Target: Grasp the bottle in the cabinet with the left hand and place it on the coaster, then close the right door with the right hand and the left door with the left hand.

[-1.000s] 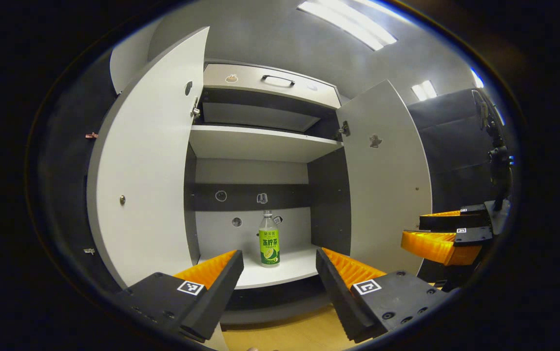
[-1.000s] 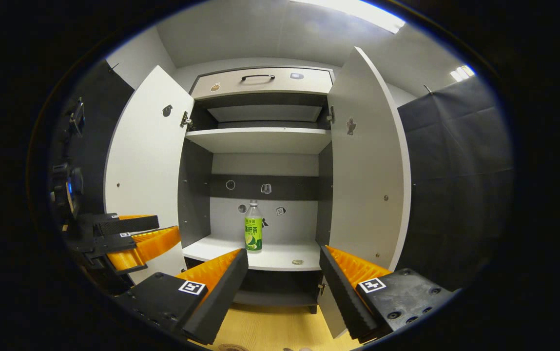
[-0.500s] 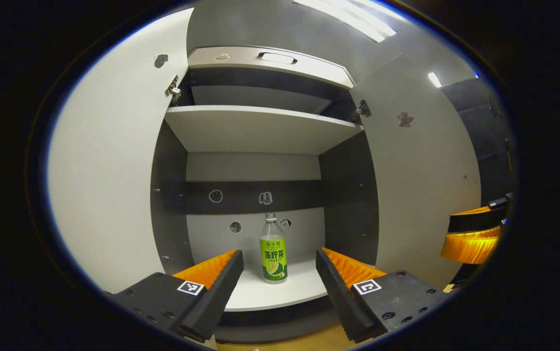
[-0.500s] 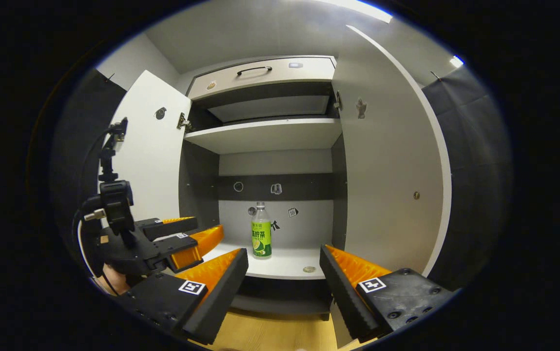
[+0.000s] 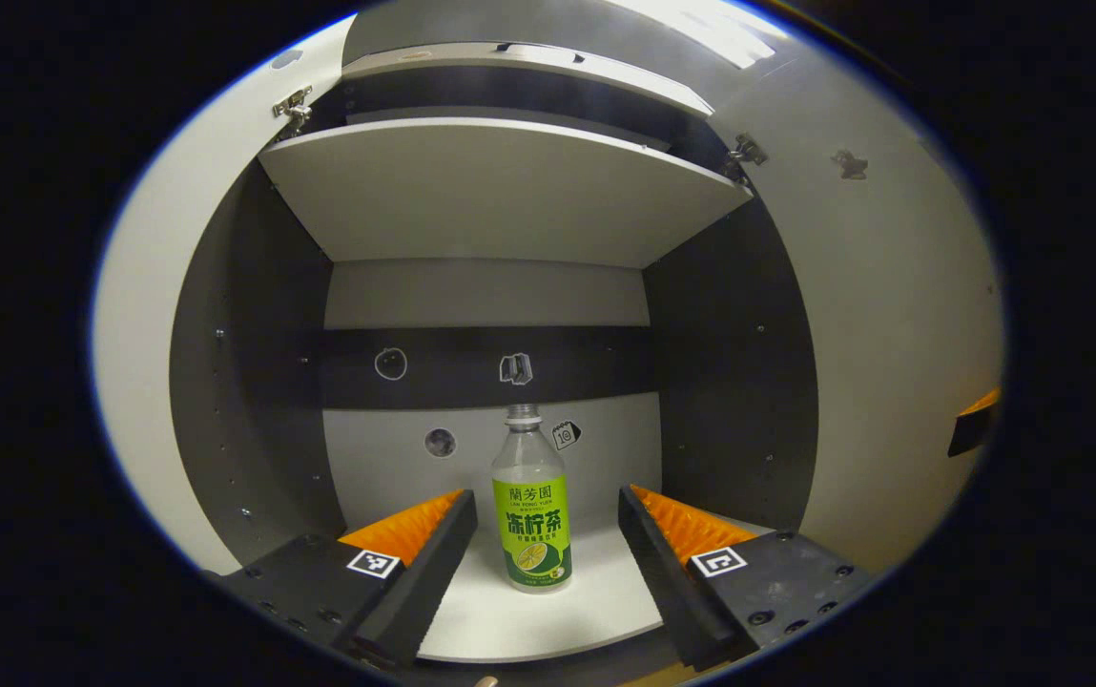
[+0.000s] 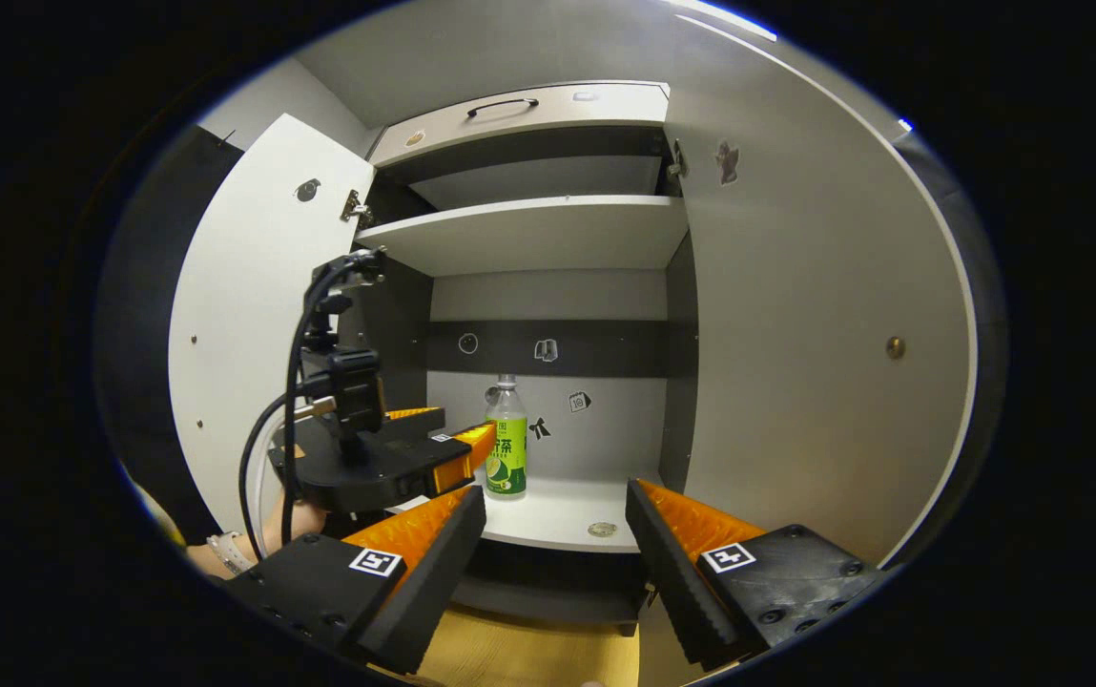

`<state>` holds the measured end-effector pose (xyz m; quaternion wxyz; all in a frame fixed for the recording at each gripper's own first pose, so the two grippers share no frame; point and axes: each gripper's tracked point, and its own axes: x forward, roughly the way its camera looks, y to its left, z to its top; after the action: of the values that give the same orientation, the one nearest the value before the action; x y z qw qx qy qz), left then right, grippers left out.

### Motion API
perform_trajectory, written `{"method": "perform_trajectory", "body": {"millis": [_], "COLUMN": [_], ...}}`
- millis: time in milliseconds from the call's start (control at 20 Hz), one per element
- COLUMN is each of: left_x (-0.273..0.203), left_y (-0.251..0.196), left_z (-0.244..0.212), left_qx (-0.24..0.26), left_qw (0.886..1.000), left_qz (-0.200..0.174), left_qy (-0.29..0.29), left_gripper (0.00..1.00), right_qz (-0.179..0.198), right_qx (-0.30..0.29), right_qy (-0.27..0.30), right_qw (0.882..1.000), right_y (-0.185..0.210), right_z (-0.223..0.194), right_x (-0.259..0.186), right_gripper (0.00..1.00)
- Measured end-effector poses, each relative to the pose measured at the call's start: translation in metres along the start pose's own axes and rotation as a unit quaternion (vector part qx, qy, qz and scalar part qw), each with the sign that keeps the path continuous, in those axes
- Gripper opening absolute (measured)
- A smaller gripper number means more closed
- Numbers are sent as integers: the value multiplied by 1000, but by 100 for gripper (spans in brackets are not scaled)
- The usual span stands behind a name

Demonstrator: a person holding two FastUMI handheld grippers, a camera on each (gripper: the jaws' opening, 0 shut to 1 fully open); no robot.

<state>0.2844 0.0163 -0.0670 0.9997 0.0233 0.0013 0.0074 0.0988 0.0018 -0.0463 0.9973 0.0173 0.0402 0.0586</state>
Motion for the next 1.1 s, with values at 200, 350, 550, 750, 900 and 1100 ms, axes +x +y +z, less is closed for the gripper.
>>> {"method": "perform_trajectory", "body": {"millis": [200,350,550,750,900,1100], "left_x": [29,48,71,86,95,102], "left_y": [8,10,12,14,20,21], "left_z": [-15,-24,-37,-42,-43,-40], "left_qx": [6,8,20,16,18,22], "left_qw": [1000,1000,1000,1000,1000,1000], "left_qz": [9,10,13,11,15,15], "left_qy": [6,6,9,2,0,-3], "left_gripper": [97,97,96,96,92,89], "right_qz": [7,7,8,15,20,20], "right_qx": [-1,1,3,0,-2,-1], "right_qy": [13,18,29,44,50,56], "right_qw": [1000,1000,1000,999,999,998], "right_y": [-2,-6,-8,-8,-6,-7], "right_z": [-12,-17,-27,-39,-44,-48], "right_x": [15,23,29,35,36,37], "right_gripper": [98,98,98,98,98,98]}}
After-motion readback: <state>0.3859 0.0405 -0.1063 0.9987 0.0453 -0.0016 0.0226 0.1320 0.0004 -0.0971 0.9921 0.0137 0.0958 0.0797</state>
